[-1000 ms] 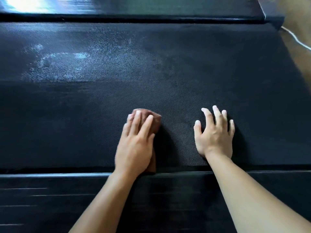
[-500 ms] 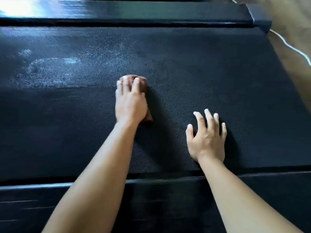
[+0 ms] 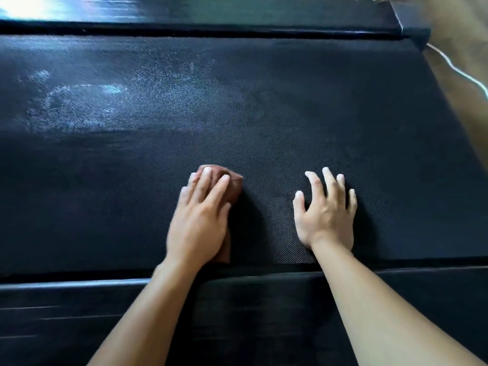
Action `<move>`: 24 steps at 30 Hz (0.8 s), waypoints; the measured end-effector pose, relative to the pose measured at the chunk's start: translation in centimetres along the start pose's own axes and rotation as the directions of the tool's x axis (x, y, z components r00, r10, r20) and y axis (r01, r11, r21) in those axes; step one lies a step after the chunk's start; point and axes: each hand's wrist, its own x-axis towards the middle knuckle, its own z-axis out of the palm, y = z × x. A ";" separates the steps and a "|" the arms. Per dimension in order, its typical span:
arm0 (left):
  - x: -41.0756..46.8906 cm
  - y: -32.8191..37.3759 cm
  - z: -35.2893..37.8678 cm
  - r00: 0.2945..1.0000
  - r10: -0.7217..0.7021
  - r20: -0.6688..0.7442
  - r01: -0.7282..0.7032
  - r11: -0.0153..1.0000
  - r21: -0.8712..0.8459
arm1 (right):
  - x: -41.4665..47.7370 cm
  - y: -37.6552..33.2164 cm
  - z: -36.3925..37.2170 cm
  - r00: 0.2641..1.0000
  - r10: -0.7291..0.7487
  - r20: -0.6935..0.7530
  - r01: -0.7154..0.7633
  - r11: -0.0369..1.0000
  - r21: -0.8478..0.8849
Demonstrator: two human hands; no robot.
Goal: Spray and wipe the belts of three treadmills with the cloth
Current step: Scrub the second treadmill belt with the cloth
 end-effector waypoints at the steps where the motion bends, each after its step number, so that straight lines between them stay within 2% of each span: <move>1: 0.3 -1.2 -0.5 0.999 -0.050 -0.020 0.050 0.999 -0.012 | 0.0 0.0 0.0 1.000 0.001 0.001 -0.001 1.000 -0.001; 5: 4.7 -3.2 -1.5 0.966 -0.242 -0.095 0.241 0.970 -0.027 | 0.1 0.0 0.1 1.000 0.002 -0.001 -0.002 1.000 0.003; 8: 9.2 -1.8 -0.8 0.957 -0.271 -0.104 0.271 0.963 -0.016 | 0.1 0.0 0.0 1.000 0.000 0.003 0.000 1.000 0.000; 13: 13.3 3.4 1.9 0.996 -0.088 -0.027 0.090 0.994 0.059 | 0.1 0.0 0.0 1.000 0.006 0.019 -0.006 1.000 0.001; 18: 9.2 6.9 3.9 0.985 0.162 0.065 -0.166 0.984 0.066 | 0.2 0.0 0.0 1.000 0.009 0.023 -0.009 1.000 0.022; 21: 4.1 6.3 3.2 0.975 0.212 0.069 -0.212 0.977 -0.005 | 0.2 0.0 0.1 1.000 0.004 0.002 -0.004 1.000 0.028; 24: 1.0 3.8 1.9 0.980 0.188 0.072 -0.188 0.982 -0.002 | 0.1 0.0 0.1 1.000 0.005 -0.006 -0.005 1.000 0.025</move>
